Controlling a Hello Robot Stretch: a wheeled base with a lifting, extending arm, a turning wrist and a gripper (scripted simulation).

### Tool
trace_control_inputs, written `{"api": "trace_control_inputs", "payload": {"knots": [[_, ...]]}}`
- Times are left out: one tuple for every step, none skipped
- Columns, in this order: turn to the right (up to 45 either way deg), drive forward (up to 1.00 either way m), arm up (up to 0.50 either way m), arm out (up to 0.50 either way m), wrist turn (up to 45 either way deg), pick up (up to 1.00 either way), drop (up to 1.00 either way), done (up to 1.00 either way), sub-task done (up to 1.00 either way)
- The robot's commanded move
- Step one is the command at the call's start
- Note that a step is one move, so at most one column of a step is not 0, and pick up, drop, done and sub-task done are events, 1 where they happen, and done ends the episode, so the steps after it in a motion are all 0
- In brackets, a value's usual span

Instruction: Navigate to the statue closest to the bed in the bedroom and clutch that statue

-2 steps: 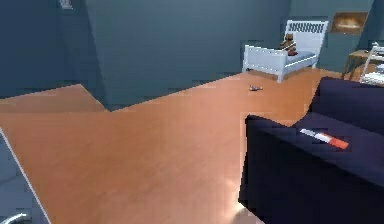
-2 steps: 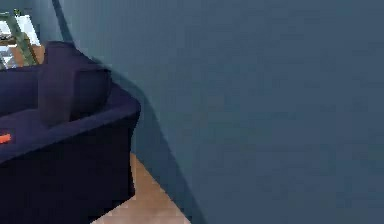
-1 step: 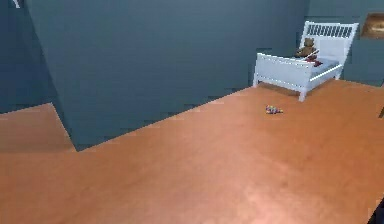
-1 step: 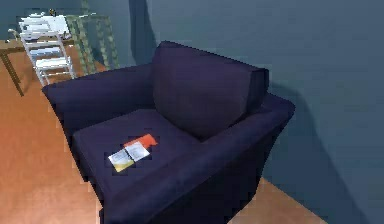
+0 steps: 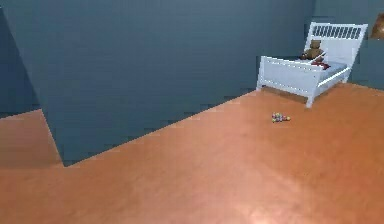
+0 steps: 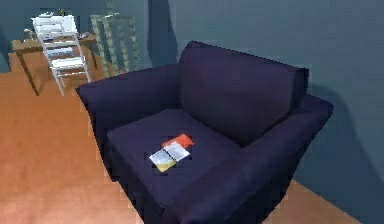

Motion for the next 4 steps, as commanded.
{"api": "trace_control_inputs", "payload": {"knots": [[42.0,0.00,0.00,0.00,0.0,0.00,0.00,0.00,0.00],[0.0,1.00,0.00,0.00,0.0,0.00,0.00,0.00,0.00],[0.0,1.00,0.00,0.00,0.0,0.00,0.00,0.00,0.00],[0.0,0.85,0.00,0.00,0.0,0.00,0.00,0.00,0.00]]}}
